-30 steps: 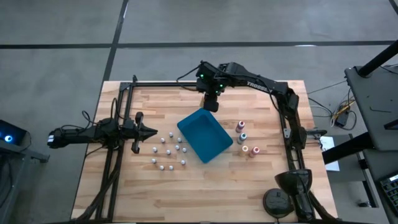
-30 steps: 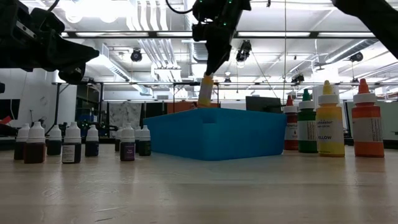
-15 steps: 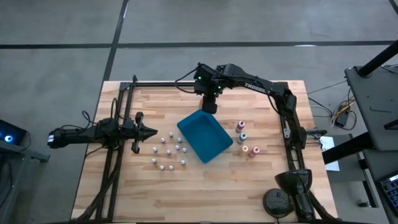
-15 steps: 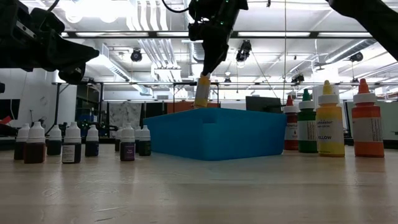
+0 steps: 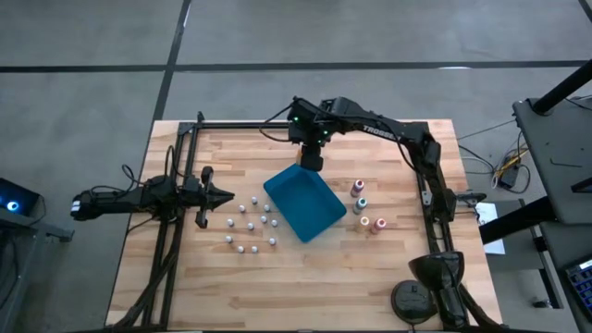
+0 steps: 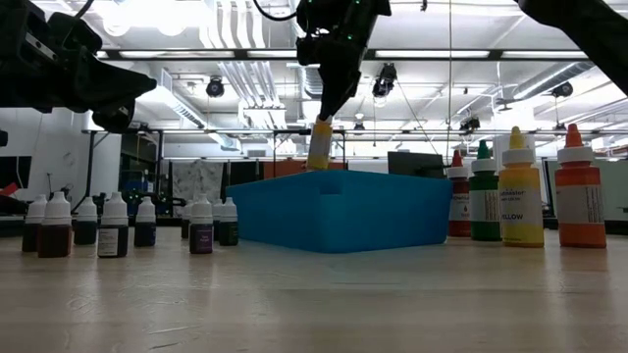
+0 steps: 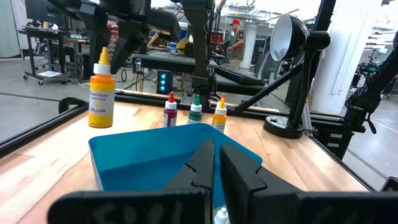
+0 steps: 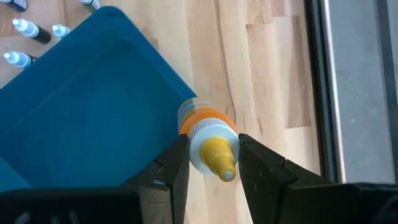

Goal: Pick & Place food coloring
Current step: Put the yellow food coloring bottle into the blue bin

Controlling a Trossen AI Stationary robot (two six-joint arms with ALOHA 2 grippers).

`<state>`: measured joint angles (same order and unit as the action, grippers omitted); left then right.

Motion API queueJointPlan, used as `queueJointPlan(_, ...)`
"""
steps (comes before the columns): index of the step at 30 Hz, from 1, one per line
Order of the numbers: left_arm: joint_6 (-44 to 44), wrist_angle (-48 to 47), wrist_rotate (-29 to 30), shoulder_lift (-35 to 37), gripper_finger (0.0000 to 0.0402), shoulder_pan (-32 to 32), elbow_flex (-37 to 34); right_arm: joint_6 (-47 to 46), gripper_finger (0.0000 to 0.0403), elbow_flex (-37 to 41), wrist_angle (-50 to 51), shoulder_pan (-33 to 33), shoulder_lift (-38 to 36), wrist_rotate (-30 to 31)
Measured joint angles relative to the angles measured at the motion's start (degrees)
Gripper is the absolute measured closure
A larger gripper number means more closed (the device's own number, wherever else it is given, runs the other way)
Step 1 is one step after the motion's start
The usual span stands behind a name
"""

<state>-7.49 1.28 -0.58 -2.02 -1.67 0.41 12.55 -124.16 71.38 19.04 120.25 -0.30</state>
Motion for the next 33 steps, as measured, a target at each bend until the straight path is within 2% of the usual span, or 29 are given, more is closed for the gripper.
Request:
queueJointPlan(14, 0.0, 0.0, 0.0, 0.0, 0.0402, 0.0, 0.0, 0.1, 0.0295, 5.6, -1.8, -1.6, 0.0, 0.0)
queueJointPlan(33, 0.0, 0.0, 0.0, 0.0, 0.0402, 0.0, 0.0, 0.1, 0.0295, 7.4, -4.5, -2.2, 0.0, 0.2)
